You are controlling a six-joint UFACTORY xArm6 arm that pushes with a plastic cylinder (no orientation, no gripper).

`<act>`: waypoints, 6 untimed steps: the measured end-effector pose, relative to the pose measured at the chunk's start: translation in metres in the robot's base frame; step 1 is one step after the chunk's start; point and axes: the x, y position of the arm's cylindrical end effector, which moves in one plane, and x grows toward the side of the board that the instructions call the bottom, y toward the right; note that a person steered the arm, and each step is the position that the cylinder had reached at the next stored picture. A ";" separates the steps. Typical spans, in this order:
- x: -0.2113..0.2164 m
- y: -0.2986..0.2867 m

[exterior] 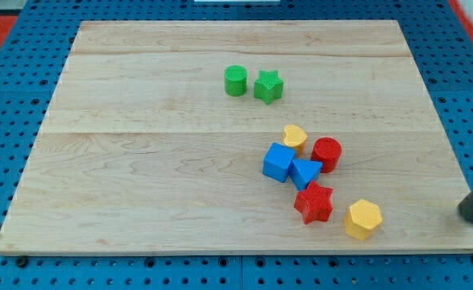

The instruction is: Push the blue blocks to the left side

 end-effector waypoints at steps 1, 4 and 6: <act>-0.021 -0.071; -0.133 -0.294; -0.070 -0.236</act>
